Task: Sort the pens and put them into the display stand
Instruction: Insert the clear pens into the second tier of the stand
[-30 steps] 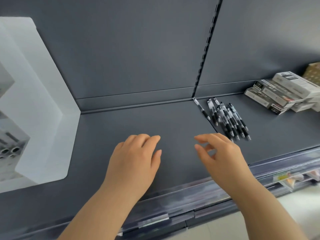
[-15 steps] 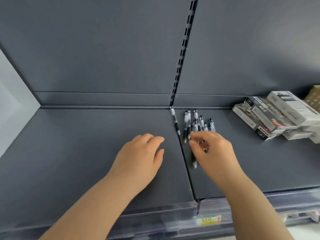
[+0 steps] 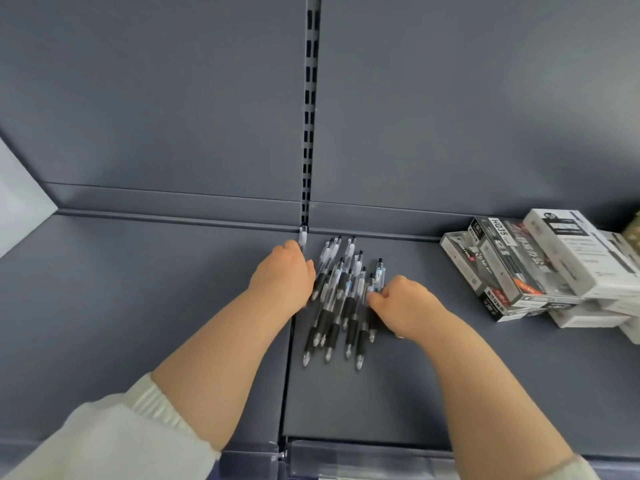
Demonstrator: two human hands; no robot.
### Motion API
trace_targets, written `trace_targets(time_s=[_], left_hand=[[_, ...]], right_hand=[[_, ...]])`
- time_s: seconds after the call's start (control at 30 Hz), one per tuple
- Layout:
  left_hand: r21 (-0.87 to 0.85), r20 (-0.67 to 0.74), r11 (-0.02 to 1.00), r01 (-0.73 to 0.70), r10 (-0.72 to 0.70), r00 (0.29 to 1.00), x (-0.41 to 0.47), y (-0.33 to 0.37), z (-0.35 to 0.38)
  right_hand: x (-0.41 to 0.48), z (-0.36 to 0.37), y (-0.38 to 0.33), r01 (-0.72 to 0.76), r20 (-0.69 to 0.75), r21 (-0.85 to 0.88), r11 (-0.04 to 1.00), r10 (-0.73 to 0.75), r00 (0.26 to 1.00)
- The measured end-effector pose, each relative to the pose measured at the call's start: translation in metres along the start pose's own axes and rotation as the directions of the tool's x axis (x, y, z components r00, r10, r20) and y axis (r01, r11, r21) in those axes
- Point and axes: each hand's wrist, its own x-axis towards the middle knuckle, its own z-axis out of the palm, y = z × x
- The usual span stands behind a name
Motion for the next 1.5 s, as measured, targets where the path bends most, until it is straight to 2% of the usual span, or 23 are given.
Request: trace_targets(time_s=[0.13, 0.3, 0.5, 0.7, 0.87, 0.97, 1.07, 1.27, 1.4, 1.5], left_hand=[[0.108, 0.055, 0.993, 0.042, -0.048, 0.997, 0.006, 0.005, 0.003], [0.133, 0.144, 0.986, 0.096, -0.115, 0.983, 0.004, 0.011, 0.002], [0.128, 0.203, 0.991, 0.043, -0.068, 0.977, -0.008, 0.002, -0.006], [0.196, 0.192, 0.978, 0.071, -0.109, 0.975, -0.004, 0.012, -0.004], [0.195, 0.167, 0.969, 0.151, -0.185, 0.969, 0.006, 0.016, -0.002], [0.050, 0.132, 0.995, 0.083, -0.089, 0.987, -0.002, 0.010, -0.008], [-0.128, 0.069, 0.992, -0.024, 0.033, 0.997, -0.017, 0.003, -0.017], [-0.490, -0.067, 0.853, -0.180, 0.168, 0.983, -0.040, -0.014, -0.032], [-0.579, -0.130, 0.775, -0.253, 0.219, 0.967, -0.053, -0.030, -0.050], [-0.610, -0.143, 0.741, -0.281, 0.246, 0.959, -0.059, -0.048, -0.065]], right_hand=[[-0.001, -0.007, -0.005, 0.018, 0.057, -0.061, 0.998, -0.015, 0.998], [-0.007, -0.012, -0.011, 0.039, 0.073, -0.079, 0.996, -0.033, 0.997], [-0.006, -0.010, -0.009, 0.014, 0.095, -0.099, 0.995, -0.005, 0.995], [-0.007, -0.007, -0.006, 0.039, 0.093, -0.109, 0.993, -0.029, 0.995], [-0.009, -0.006, -0.001, 0.062, 0.040, 0.002, 0.998, -0.062, 0.997], [-0.008, -0.008, 0.002, 0.082, -0.008, 0.081, 0.993, -0.081, 0.997], [-0.012, -0.011, 0.000, 0.137, -0.122, 0.147, 0.980, -0.120, 0.985], [-0.033, -0.019, -0.031, 0.317, -0.321, 0.219, 0.923, -0.239, 0.916], [-0.055, -0.020, -0.063, 0.428, -0.405, 0.273, 0.862, -0.301, 0.863], [-0.069, -0.012, -0.089, 0.448, -0.431, 0.310, 0.838, -0.296, 0.852]])
